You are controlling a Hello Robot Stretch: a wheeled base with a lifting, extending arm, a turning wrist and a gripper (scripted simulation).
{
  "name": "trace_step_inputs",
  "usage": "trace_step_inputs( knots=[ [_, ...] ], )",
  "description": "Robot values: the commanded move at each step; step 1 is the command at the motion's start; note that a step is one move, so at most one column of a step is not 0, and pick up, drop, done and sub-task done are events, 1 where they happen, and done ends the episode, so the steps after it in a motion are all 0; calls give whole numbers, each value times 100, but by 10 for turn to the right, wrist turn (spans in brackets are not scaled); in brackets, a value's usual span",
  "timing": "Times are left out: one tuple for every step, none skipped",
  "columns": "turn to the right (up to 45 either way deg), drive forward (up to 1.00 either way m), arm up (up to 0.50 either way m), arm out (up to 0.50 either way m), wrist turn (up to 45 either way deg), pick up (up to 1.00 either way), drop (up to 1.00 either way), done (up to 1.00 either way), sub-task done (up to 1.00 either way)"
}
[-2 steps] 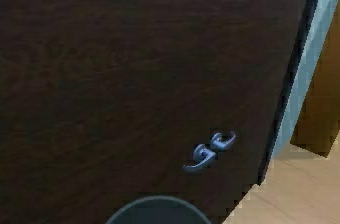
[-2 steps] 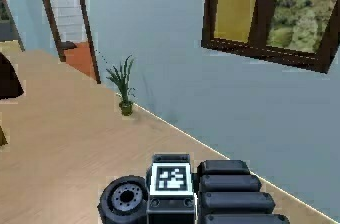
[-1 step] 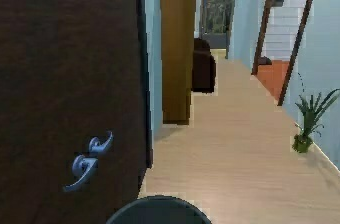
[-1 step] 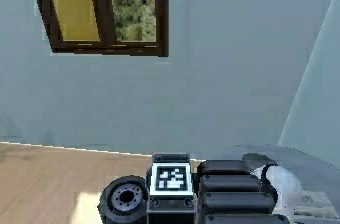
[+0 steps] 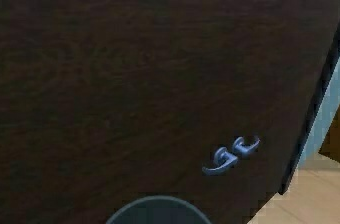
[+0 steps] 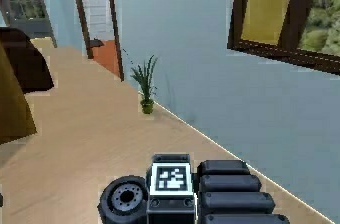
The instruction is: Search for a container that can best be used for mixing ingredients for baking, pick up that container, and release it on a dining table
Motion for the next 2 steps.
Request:
trace_step_inputs(
  knots=[
    [-450, 0, 0, 0, 0, 0, 0, 0, 0],
    [-390, 0, 0, 0, 0, 0, 0, 0, 0]
  ],
)
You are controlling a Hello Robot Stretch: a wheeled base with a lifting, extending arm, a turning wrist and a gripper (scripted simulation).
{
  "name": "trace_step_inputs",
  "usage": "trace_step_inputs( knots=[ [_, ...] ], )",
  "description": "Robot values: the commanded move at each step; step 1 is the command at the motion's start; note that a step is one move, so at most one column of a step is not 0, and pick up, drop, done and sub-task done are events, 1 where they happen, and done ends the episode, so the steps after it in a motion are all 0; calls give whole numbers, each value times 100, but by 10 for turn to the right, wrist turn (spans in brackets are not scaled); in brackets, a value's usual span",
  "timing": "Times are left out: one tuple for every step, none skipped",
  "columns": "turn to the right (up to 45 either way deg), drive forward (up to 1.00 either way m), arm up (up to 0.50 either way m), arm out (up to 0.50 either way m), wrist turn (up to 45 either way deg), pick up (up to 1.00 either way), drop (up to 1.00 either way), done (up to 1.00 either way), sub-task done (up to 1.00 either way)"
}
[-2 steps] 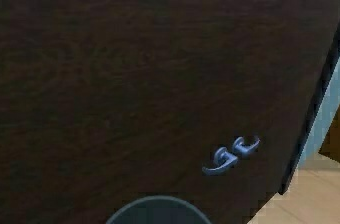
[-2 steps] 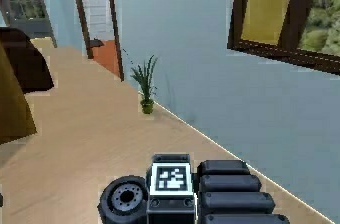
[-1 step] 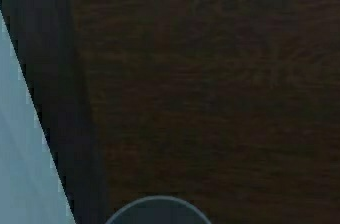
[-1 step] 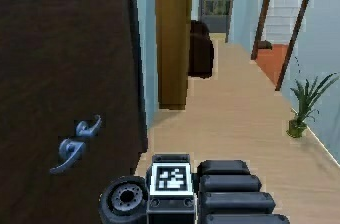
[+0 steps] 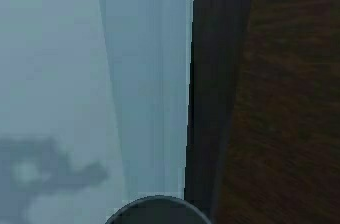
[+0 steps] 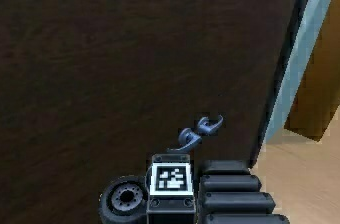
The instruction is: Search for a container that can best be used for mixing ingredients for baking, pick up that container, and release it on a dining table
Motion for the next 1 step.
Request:
trace_step_inputs(
  knots=[
    [-30, 0, 0, 0, 0, 0, 0, 0, 0]
  ],
)
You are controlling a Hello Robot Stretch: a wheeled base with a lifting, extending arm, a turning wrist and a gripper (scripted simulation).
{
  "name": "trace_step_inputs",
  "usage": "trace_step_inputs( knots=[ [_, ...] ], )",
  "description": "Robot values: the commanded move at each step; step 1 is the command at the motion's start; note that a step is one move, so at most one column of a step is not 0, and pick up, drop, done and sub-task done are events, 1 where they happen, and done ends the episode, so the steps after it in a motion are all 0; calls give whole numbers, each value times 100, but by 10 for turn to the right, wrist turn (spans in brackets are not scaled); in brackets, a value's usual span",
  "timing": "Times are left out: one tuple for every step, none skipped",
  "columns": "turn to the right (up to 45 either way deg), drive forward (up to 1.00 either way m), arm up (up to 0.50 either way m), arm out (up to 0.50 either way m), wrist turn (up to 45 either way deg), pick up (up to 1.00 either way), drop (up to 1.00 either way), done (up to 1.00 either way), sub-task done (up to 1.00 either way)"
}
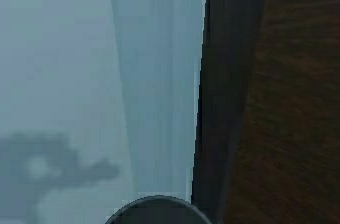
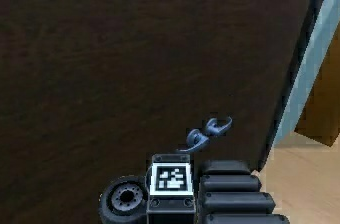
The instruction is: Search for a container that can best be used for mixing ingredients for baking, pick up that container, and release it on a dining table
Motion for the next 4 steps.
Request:
trace_step_inputs(
  knots=[
    [450, 0, 0, 0, 0, 0, 0, 0, 0],
    [450, 0, 0, 0, 0, 0, 0, 0, 0],
    [450, 0, 0, 0, 0, 0, 0, 0, 0],
    [30, 0, 0, 0, 0, 0, 0, 0, 0]
  ],
)
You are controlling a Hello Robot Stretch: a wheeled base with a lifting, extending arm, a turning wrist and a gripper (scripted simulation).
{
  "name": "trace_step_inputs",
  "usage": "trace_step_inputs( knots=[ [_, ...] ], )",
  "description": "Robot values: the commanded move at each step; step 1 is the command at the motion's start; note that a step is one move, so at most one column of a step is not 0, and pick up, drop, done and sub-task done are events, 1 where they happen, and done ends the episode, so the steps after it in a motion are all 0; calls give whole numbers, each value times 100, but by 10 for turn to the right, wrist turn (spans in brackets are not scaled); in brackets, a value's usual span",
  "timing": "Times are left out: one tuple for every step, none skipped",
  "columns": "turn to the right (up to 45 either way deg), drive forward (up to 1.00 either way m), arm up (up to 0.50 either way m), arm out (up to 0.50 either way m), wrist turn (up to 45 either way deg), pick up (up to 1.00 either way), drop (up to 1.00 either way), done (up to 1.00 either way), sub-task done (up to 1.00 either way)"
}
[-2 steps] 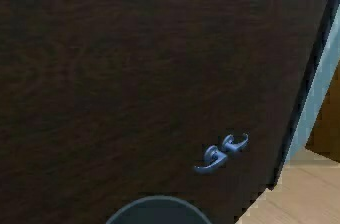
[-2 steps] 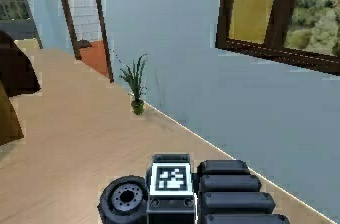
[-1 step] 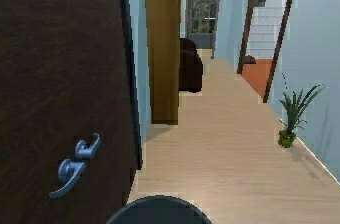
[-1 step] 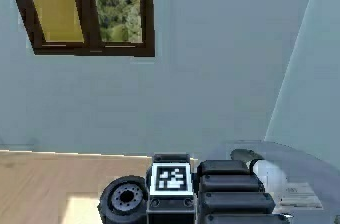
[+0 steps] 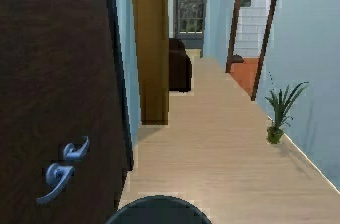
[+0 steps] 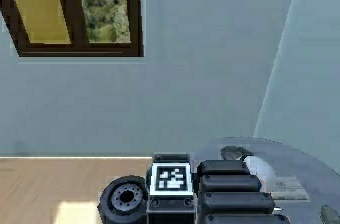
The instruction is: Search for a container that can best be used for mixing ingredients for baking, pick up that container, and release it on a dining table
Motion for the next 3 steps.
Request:
trace_step_inputs(
  knots=[
    [-450, 0, 0, 0, 0, 0, 0, 0, 0],
    [-450, 0, 0, 0, 0, 0, 0, 0, 0],
    [-450, 0, 0, 0, 0, 0, 0, 0, 0]
  ],
)
